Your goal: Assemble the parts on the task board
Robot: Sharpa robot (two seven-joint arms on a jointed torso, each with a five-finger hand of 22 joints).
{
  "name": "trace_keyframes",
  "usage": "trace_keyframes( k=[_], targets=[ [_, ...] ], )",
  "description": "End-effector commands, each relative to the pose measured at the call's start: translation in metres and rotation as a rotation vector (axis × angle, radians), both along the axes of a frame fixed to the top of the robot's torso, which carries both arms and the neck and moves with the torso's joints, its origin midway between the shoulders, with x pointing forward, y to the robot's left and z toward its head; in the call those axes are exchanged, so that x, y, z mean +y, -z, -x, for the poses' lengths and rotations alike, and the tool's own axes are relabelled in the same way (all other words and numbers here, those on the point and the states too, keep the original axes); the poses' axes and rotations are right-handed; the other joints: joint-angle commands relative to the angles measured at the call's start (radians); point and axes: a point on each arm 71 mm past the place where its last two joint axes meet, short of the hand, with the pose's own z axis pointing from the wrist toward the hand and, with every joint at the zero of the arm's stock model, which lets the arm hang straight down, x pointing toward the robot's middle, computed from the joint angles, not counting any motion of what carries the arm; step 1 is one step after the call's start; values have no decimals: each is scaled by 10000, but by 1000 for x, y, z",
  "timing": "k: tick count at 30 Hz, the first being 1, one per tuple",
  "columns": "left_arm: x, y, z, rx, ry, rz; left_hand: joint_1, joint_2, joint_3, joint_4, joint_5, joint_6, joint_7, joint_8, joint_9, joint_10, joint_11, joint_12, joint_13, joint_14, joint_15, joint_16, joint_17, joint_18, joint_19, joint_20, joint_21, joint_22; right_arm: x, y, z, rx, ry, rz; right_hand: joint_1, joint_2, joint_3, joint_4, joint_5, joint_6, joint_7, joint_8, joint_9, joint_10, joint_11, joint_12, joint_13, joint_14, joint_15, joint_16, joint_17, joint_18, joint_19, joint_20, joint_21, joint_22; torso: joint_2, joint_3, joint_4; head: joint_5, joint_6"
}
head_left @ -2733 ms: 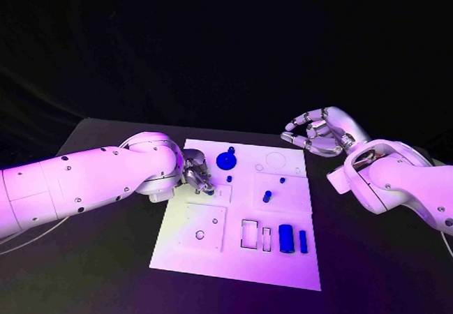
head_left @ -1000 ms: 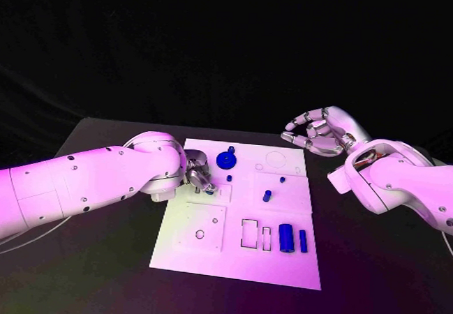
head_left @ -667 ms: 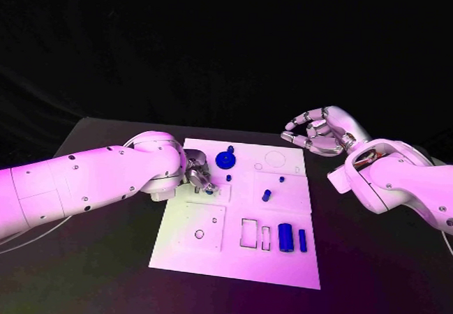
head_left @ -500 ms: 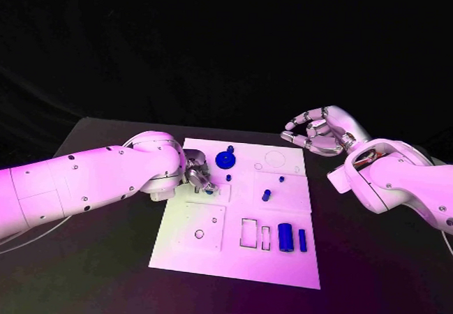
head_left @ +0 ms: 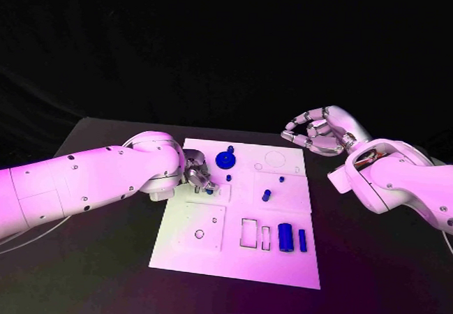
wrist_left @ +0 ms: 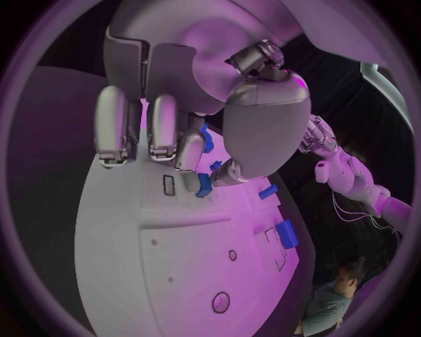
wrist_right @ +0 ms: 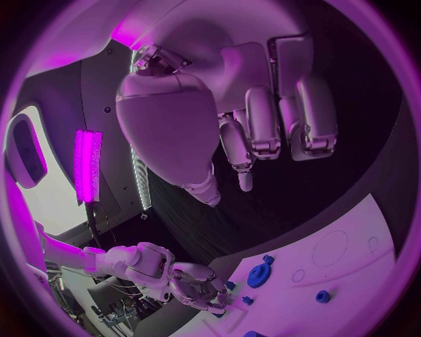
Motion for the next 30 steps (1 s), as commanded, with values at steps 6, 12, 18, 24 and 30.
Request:
trace_keyframes(
  k=[6,12,18,24,30],
  targets=[
    [0,1,1,73,71,-35,-480,29,-466,19,-1,73,56,-47,-45,70,30,56,13,1057,-40,64,2628,-100,231,-64,30,1495,1,0,1,-46,-143,41,-158,-24,-79,-16,-63,-32,-18,45,19,-42,-49,-61,277,829,-90,-66,1654,60,756,-87,-72,2318,7,-4,6,-9,4],
    [0,1,2,57,56,-7,-522,-2,-574,12,-8,73,52,-47,-50,73,28,60,17,1057,-43,64,2628,-101,235,-66,31,1501,1,0,1,-51,-140,42,-186,-23,-94,-15,-68,-36,-19,48,22,-49,-50,-69,269,825,-90,-73,1639,61,753,-88,-76,2315,2,-2,7,-2,-14],
    [1,0,3,-17,2,116,-546,-14,-626,15,-10,74,52,-47,-53,69,27,54,9,1057,-44,64,2628,-100,232,-67,29,1496,0,0,0,-63,-134,42,-186,-23,-94,-15,-68,-36,-19,48,22,-49,-50,-69,269,825,-90,-73,1639,61,753,-88,-76,2315,0,-3,0,11,-10],
    [4,-6,5,-184,-174,411,-561,-4,-657,17,-3,51,57,-62,-60,-6,30,-50,-135,1057,-43,64,2628,-93,210,-68,17,1467,0,0,0,-83,-98,45,-233,-15,-116,-12,-83,-41,-20,54,26,-44,-51,-65,273,825,-92,-75,1637,64,747,-89,-86,2308,-5,4,-6,4,44],
    [7,-24,4,-488,-393,925,-644,27,-819,25,20,-58,99,-131,-95,-132,64,-190,-313,1057,-19,64,2628,-69,135,-69,-24,1368,-3,0,-2,-101,-7,69,-233,-15,-116,-12,-83,-41,-20,54,26,-44,-51,-65,273,825,-92,-75,1637,64,747,-89,-86,2308,-12,2,4,-6,76]
  ],
)
